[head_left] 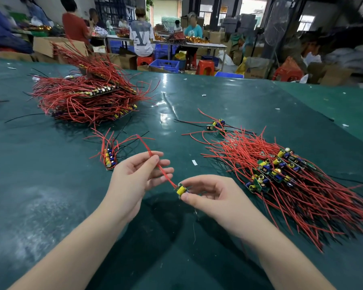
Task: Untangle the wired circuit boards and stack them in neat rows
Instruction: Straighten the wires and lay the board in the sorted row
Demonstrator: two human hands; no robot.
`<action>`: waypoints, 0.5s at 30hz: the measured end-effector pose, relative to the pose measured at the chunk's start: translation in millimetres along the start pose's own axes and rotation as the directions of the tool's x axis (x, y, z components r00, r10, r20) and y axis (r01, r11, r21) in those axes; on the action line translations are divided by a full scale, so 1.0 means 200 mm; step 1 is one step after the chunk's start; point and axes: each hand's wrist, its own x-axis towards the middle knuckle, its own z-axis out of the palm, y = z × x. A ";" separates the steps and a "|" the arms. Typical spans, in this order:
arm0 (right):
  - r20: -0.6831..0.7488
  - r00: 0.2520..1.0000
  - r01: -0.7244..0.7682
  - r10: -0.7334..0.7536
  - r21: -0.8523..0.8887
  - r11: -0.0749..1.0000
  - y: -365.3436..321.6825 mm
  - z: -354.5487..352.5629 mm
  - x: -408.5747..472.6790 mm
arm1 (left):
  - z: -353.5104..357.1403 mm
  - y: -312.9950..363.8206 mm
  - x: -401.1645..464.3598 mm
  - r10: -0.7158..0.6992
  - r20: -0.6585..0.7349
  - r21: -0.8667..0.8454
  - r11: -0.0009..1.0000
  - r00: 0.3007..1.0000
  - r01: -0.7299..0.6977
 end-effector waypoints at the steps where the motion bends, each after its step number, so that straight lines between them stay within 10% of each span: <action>1: 0.001 1.000 0.000 0.000 0.002 1.000 0.00 -0.01 0.00 | 0.00 0.01 0.00 0.003 -0.006 -0.036 0.999 1.000 -0.003; 15: 0.143 0.985 -0.134 0.091 0.327 0.935 0.01 -0.04 -0.01 | 0.02 0.04 0.00 -0.110 -0.009 -0.155 0.982 0.994 0.107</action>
